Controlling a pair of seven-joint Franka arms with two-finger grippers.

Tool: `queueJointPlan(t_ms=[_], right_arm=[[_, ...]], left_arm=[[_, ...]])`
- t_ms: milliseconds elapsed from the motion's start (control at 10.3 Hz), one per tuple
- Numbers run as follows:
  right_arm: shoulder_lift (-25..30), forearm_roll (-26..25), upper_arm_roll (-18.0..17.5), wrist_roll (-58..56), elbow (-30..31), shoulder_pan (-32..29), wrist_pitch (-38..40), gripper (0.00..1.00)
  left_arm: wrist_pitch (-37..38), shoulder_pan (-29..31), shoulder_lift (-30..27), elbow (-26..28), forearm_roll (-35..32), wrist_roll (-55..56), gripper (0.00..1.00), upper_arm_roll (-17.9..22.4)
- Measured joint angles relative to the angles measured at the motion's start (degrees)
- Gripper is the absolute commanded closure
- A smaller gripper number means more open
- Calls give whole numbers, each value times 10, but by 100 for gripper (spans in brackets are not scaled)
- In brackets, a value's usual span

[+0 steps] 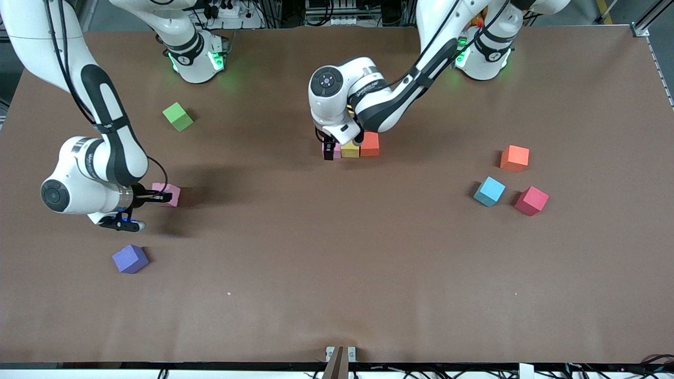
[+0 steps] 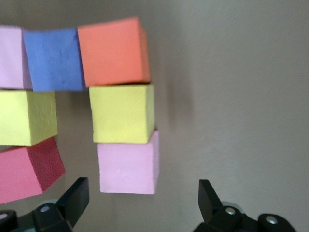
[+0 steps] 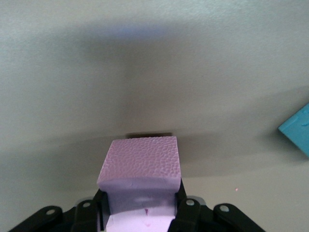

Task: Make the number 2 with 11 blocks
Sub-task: 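Carry the pink cube toward the row while the left gripper reaches the cyan cube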

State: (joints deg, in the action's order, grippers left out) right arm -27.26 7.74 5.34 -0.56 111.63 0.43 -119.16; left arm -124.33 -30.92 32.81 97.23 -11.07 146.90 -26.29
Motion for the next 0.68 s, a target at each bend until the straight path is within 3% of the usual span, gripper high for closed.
queueJointPlan(t_ms=[291, 678], right_arm=[[5, 2, -33, 79, -17, 24, 28, 95], [18, 1, -117, 195, -34, 53, 30, 95]], left_arm=[[42, 82, -37, 0, -1, -73, 0, 3], [69, 227, -47, 3, -2, -180, 0, 5]])
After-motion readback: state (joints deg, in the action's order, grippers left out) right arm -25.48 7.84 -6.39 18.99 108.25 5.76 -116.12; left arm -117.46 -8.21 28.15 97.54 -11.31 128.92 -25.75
